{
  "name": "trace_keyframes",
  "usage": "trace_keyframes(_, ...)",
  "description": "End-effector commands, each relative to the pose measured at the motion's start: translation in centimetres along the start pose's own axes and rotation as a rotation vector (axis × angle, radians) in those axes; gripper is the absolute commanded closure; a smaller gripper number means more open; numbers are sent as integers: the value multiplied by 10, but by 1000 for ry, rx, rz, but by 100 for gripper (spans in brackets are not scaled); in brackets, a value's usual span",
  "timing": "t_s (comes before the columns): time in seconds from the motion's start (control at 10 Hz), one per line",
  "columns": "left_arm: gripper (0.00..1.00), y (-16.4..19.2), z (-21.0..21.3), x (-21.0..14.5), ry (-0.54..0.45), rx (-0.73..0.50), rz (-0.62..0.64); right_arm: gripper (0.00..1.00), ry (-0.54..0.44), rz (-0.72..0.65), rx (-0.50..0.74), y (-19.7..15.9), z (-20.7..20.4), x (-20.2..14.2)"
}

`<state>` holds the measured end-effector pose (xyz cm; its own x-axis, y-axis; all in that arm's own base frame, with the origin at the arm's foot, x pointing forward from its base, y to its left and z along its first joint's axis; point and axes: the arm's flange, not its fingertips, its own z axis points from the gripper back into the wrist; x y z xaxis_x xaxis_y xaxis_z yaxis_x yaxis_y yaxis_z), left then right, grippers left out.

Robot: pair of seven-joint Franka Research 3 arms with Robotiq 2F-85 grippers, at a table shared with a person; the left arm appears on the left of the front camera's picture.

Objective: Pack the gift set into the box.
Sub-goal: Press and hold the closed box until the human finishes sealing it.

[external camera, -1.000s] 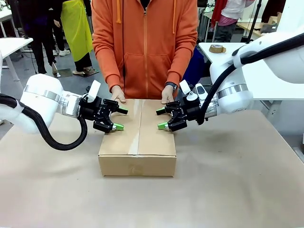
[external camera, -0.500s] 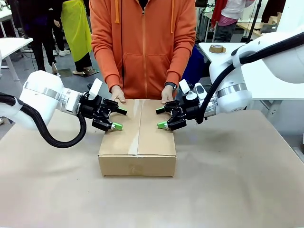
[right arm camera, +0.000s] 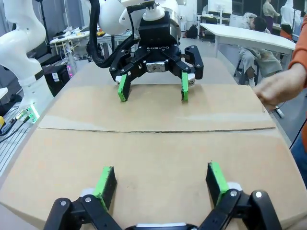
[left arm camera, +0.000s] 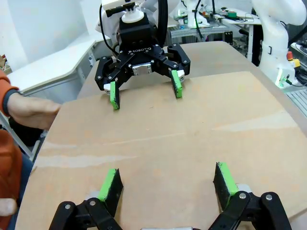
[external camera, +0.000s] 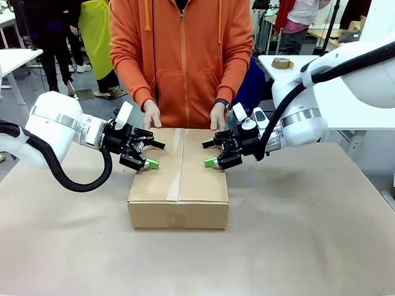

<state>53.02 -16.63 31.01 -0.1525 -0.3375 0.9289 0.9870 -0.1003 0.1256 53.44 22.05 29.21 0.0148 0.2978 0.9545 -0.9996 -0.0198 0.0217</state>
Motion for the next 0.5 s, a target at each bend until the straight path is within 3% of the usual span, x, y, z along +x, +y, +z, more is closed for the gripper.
trace_keyframes(0.0,0,-2,-1,-2,-6,0,-16,0,7,-3,-2,2,0,-2)
trace_keyframes(0.4,0,-2,-1,-2,-6,0,-16,0,7,-3,-2,2,0,-2)
